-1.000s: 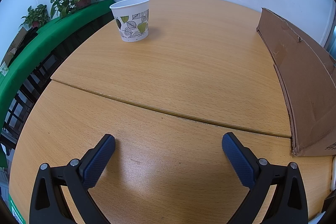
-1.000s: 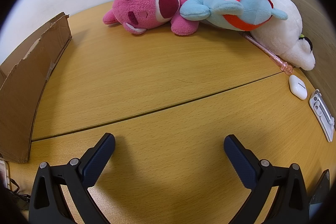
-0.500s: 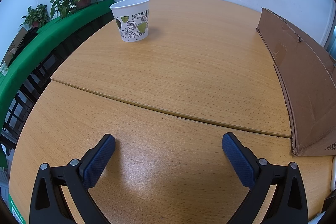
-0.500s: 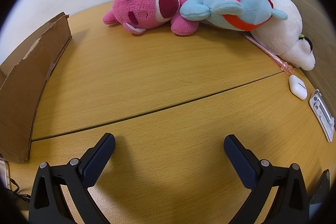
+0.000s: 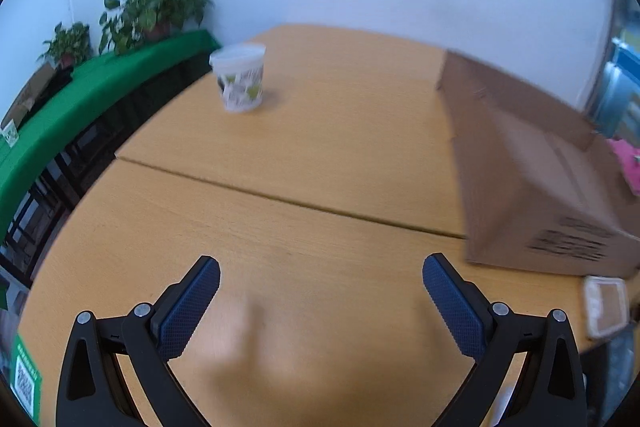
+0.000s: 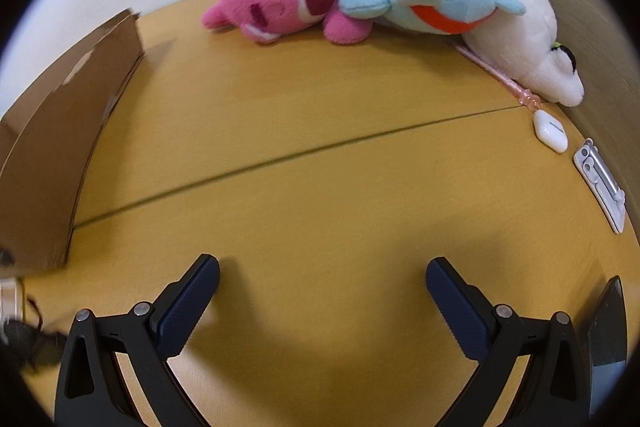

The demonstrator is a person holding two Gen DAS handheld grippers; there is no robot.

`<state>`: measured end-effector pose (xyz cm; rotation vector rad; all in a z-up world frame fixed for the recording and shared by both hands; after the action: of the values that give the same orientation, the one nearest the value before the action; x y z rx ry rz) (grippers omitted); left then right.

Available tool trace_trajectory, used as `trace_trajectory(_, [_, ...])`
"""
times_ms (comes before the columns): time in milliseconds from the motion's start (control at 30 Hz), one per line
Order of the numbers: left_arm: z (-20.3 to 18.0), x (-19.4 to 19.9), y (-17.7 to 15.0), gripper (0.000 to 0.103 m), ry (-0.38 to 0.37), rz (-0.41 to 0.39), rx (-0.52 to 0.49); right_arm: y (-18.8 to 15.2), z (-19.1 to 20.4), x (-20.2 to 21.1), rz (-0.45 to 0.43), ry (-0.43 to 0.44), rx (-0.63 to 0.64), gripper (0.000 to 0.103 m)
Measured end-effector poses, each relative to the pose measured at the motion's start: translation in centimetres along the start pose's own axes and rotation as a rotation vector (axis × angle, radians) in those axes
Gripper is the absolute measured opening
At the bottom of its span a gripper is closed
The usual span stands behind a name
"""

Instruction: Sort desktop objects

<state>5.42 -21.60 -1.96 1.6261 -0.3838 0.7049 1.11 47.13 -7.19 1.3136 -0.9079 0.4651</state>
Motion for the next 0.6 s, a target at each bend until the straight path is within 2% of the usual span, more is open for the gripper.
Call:
trace_trajectory(100, [-2.4, 6.5, -0.1, 0.103, -0.071, -0.086, -0.026, -1.3, 1.0, 2.4, -0.022, 0.104, 0.043, 0.101])
trace_trajectory(233, [-6.7, 13.2, -1.7, 0.103, -0.219, -0.094, -0.124, -2.8, 4.2, 9.2, -0.126, 0.309, 0.165, 0.101])
trace_trajectory(333, [-9.9, 15.5, -4.3, 0.103, -0.396, -0.019, -0.125, -4.8, 8.5, 16.1, -0.208, 0.491, 0.365, 0.101])
trace_trajectory(433, [-13.5, 15.6, -8.8, 0.103, -0.594, 0.156, -0.096, -8.7, 13.8, 21.8, -0.224, 0.717, 0.581, 0.102])
trace_trajectory(467, [-14.5, 15.8, -10.1, 0.103, -0.62, 0.187, -0.112, -10.3, 15.4, 23.0, -0.201, 0.809, 0.628, 0.102])
trace_trajectory(533, [-15.9, 16.1, -12.3, 0.103, -0.618, 0.213, -0.15, -14.1, 19.3, 24.2, -0.107, 0.97, 0.7, 0.102])
trace_trajectory(567, [-16.1, 16.1, -12.8, 0.103, -0.585, 0.2, -0.173, -15.4, 20.7, 24.2, -0.075, 0.999, 0.73, 0.102])
trace_trajectory(600, [-16.1, 16.3, -13.0, 0.103, -0.584, 0.185, -0.177, -16.9, 22.3, 24.1, -0.052, 1.006, 0.769, 0.102])
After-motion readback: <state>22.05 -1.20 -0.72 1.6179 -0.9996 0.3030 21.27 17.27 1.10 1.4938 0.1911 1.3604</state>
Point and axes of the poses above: each gripper's, at about its wrist camera, not at the fingertips, and x roughly against the way its jaws point, z to its left, y to its top, the point moved 2 cm from there along -x, roughly the way its jaws point, and after that the axes turned 6 degrees about -z, right-handed, at the moved point
